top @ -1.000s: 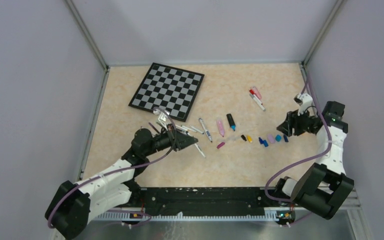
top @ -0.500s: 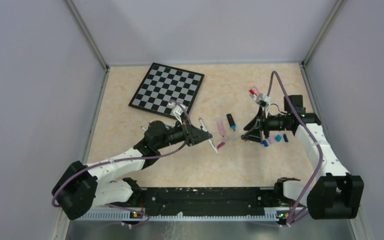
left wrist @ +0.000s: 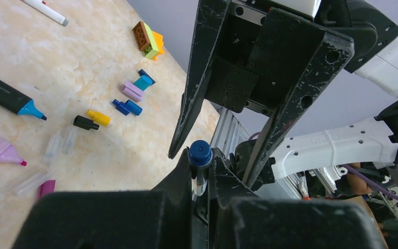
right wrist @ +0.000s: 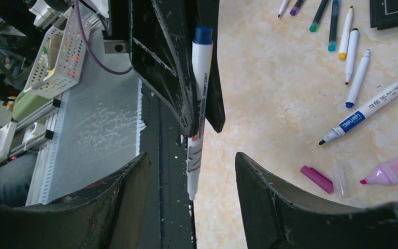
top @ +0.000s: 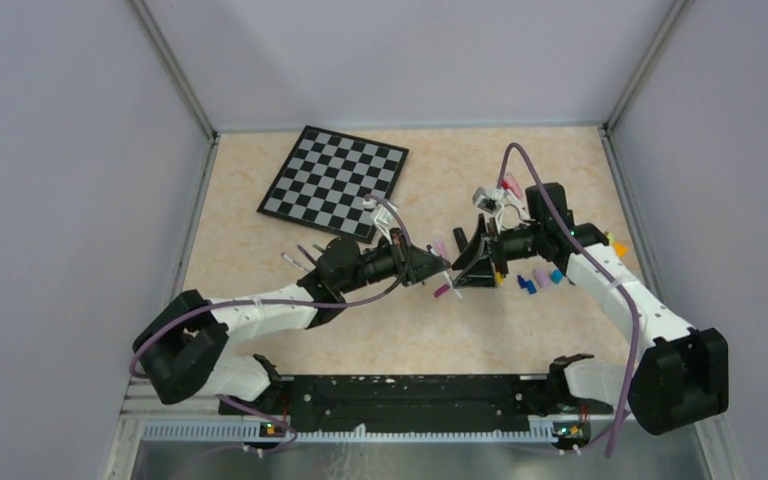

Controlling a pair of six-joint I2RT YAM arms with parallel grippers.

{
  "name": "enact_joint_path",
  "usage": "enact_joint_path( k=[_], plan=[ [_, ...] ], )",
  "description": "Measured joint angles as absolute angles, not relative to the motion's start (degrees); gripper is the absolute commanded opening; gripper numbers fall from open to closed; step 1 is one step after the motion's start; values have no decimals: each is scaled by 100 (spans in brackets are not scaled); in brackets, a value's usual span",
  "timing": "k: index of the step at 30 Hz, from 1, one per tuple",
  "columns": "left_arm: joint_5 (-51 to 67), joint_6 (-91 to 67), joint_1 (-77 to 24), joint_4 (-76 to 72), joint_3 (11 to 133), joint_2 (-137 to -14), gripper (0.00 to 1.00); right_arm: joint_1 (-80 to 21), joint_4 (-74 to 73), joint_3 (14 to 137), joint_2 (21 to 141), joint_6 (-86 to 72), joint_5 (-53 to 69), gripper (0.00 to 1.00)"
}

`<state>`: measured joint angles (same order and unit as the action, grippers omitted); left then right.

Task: Open the pen caps
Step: Place the pen at the center of the board.

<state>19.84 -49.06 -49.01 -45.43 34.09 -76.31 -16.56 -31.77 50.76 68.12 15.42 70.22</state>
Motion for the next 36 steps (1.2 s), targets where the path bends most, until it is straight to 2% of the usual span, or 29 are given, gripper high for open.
enact_joint_path(
  k=[13, 14, 17, 19, 24, 27, 36],
  plan=[
    [1739, -4936, -5155, -4941, 3642, -8099, 0, -1815, -2359, 4720, 6812, 676, 7013, 33],
    [1712, -4936, -5157, -4963, 3642, -8099, 0, -1824, -2338, 4720, 6812, 670, 7013, 27],
    [1656, -4939, -5166, -5004, 3642, -8099, 0, -1826, -2241, 4718, 6812, 604, 7015, 0],
    [1638, -4965, -5170, -5017, 3642, -8099, 3, -1826, -2191, 4711, 6812, 580, 7002, 0],
    [1592, -4947, -5170, -5022, 3642, -8093, 37, -1824, -2163, 4711, 6812, 589, 6997, 0],
    [1444, -4871, -5177, -4993, 3636, -8020, 55, -1833, -2200, 4711, 6812, 650, 7046, 0],
    [650, -4453, -5179, -4910, 3085, -6810, 98, -1662, -2536, 4711, 6810, 1212, 6897, 0]
  ],
)
